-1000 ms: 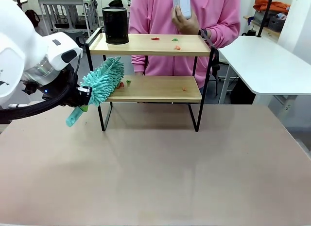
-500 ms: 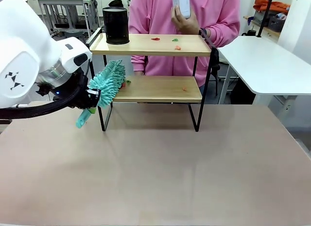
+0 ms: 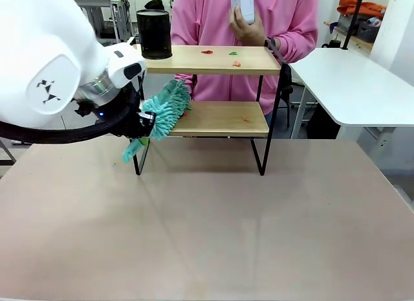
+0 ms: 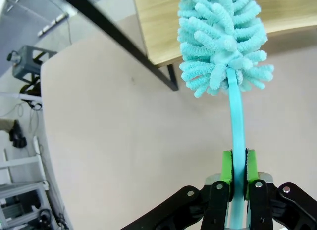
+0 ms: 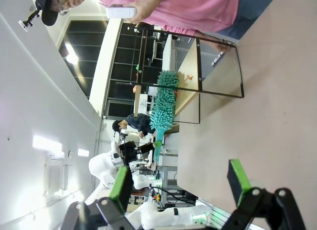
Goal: Clean the shelf.
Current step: Clean the specific tier of the Shelf with the Duster once objects are removed.
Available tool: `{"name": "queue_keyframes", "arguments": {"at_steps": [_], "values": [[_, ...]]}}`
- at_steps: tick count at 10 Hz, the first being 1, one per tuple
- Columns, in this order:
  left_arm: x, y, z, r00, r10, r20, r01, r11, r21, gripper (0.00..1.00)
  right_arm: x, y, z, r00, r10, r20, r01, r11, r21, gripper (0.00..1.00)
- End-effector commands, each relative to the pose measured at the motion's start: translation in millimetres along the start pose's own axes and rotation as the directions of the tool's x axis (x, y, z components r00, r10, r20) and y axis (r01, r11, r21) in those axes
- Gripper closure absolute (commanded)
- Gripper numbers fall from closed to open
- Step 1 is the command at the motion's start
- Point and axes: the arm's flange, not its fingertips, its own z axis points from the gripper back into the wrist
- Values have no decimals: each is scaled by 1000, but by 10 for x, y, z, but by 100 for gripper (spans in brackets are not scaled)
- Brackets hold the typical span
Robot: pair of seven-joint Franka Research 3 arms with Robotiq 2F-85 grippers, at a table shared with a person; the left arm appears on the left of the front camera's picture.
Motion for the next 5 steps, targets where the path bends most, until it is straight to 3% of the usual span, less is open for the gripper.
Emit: {"name": "queue_keyframes", "arguments": {"at_steps": [1,5], "values": [[83,-173,-105,999,-35,-27,35,999,8,88,20,31,-14,1000,12,8,-12,1000,16,0],[214,-517,-80,979,-199,-44,192,973,-124,88,20,31,-14,1000,12,8,-12,1000,16,0]]}}
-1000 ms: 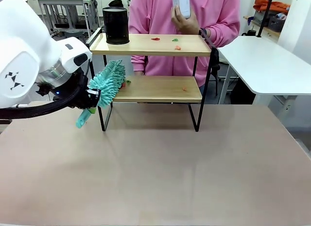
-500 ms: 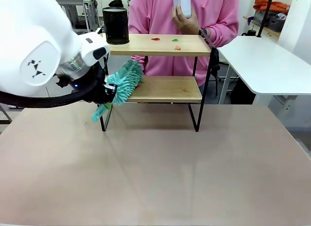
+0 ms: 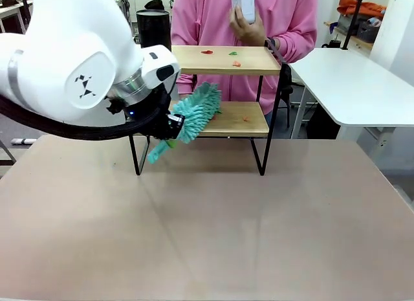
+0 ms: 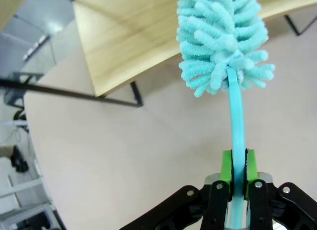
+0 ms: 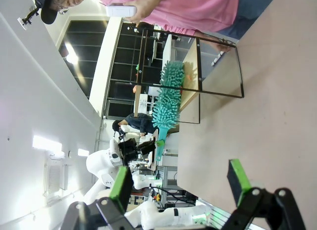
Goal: Clean the shelf.
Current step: Clean the specific tier of the Shelf with the Duster once objects are removed.
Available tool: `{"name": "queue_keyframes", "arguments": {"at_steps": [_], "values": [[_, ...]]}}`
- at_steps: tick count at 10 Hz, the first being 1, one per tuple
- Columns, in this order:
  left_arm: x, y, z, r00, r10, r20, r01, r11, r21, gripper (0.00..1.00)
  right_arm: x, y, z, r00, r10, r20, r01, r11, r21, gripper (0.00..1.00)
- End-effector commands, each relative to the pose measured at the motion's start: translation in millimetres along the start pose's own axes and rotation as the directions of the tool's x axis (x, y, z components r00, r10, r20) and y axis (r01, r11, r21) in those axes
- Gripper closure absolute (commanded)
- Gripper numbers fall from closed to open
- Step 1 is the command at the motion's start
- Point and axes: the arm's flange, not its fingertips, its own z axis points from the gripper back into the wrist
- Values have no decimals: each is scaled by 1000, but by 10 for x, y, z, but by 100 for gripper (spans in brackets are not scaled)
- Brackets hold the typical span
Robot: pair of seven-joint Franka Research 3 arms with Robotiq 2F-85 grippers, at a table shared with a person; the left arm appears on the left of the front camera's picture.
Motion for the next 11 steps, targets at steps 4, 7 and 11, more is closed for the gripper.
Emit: {"name": "queue_keyframes", "arguments": {"at_steps": [4,7,11], "values": [[56,-184,0,977,-205,-66,198,974,-107,88,20,31,-13,1000,12,8,-12,1000,16,0],[-43,-71,319,948,-311,-69,294,937,-188,88,20,31,-13,1000,12,8,-12,1000,16,0],[-510,319,871,866,-474,-158,435,871,-228,88,20,31,-13,1000,12,8,-12,1000,16,0]]}}
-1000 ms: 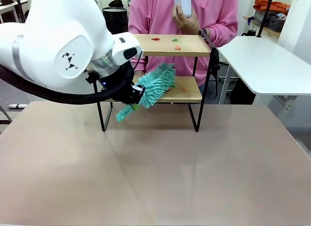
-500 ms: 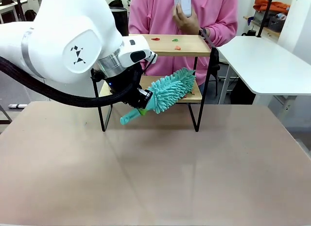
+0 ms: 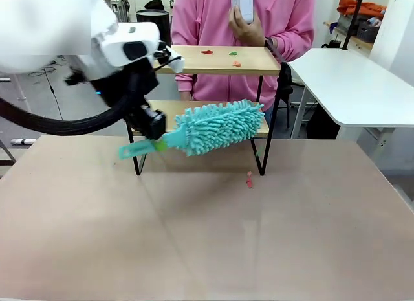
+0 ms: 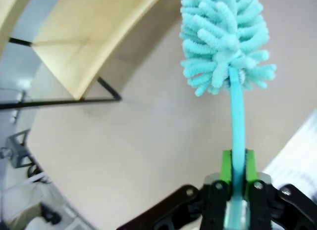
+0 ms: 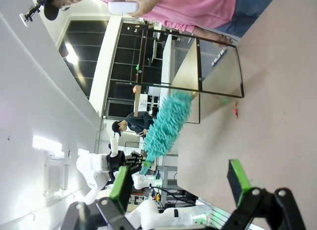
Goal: Clean the shelf.
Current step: Clean the specific tier of the Shelf with the Duster once objects are removed.
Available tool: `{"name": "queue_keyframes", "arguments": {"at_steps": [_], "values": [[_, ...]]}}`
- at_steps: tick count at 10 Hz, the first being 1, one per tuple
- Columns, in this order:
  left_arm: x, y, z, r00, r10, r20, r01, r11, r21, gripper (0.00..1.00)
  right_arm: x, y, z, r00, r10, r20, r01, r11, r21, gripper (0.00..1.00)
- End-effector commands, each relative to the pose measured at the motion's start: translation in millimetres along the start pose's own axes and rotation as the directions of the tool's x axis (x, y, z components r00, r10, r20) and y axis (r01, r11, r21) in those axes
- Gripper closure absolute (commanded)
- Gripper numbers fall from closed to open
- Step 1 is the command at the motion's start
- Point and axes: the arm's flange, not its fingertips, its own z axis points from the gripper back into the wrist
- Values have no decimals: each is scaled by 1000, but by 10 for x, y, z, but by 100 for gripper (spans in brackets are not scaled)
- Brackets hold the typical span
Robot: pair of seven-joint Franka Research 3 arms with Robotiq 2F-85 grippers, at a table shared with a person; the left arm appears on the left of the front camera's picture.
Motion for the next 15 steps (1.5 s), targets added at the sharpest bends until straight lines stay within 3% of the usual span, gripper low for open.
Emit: {"name": "queue_keyframes", "arguments": {"at_steps": [1,4,6,10,11,13,15], "values": [[-378,43,227,994,-101,-29,100,994,-42,88,20,31,-13,1000,12,8,-13,1000,16,0],[-563,68,398,997,-80,18,81,995,-53,88,20,31,-13,1000,12,8,-13,1000,16,0],[-831,120,636,996,-87,18,89,982,-165,88,20,31,-13,1000,12,8,-13,1000,16,0],[-1833,538,1541,989,-60,135,99,949,-299,88,20,31,-13,1000,12,8,-13,1000,16,0],[-2110,586,1742,979,-47,198,117,927,-356,88,20,31,-13,1000,12,8,-13,1000,16,0],[-2663,810,1973,934,130,332,15,916,-400,88,20,31,-13,1000,12,8,-13,1000,16,0],[-3201,1077,1981,837,354,418,-150,882,-448,88,20,31,-13,1000,12,8,-13,1000,16,0]]}}
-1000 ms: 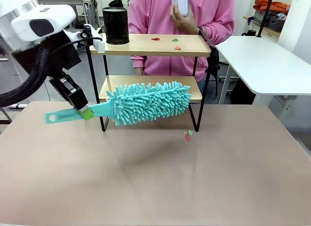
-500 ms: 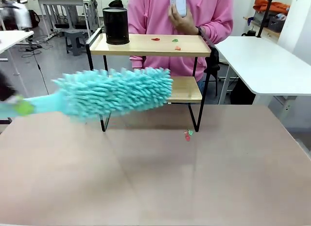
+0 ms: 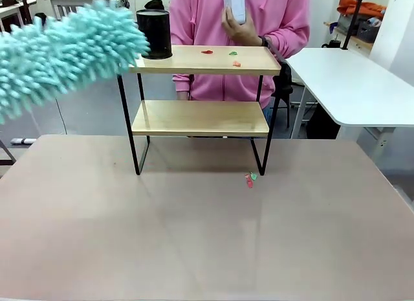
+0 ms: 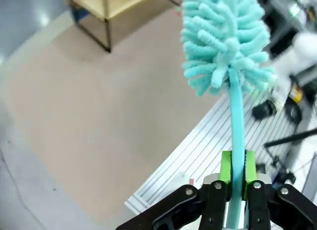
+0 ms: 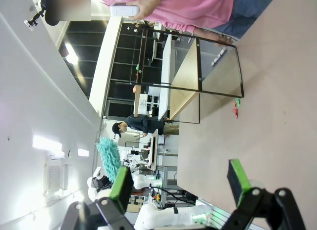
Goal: Clean the shelf.
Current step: Clean the specific tier of the Shelf with the Duster once objects are removed, then clean the remaining tier of the Shelf with the Duster once objects are removed.
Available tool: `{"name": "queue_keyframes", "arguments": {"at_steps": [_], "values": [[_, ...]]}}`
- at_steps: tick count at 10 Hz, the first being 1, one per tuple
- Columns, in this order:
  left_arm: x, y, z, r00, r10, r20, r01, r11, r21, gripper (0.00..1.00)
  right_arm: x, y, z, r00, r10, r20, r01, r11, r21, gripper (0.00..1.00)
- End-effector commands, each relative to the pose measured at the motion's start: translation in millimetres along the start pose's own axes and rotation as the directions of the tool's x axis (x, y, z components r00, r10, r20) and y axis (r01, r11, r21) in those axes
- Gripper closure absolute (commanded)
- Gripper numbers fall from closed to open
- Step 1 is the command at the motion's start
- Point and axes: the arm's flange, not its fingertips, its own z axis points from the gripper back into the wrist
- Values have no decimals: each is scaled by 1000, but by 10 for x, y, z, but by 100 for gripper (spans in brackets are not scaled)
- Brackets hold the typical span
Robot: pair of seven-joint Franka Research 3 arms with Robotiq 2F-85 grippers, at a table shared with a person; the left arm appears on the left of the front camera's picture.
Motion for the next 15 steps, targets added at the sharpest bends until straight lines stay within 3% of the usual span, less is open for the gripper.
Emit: {"name": "queue_keyframes", "arguments": {"at_steps": [1,2,3,4,5,6,15], "values": [[-334,256,72,953,186,237,-189,982,-11,88,20,31,-13,1000,12,9,-13,1000,17,0],[-554,444,153,906,292,306,-293,955,-43,88,20,31,-13,1000,12,9,-13,1000,17,0],[-695,708,152,854,411,318,-415,908,-58,88,20,31,-13,1000,12,9,-13,1000,17,0],[-725,891,64,826,492,276,-495,867,-64,88,20,31,-13,1000,12,9,-13,1000,17,0],[-692,1116,-17,750,635,184,-633,770,-76,88,20,31,-13,1000,12,9,-13,1000,17,0],[-866,783,203,865,421,274,-429,903,-33,88,20,31,-13,1000,12,9,-13,1000,17,0],[-866,783,203,865,421,274,-429,903,-33,88,20,31,-13,1000,12,9,-13,1000,17,0]]}}
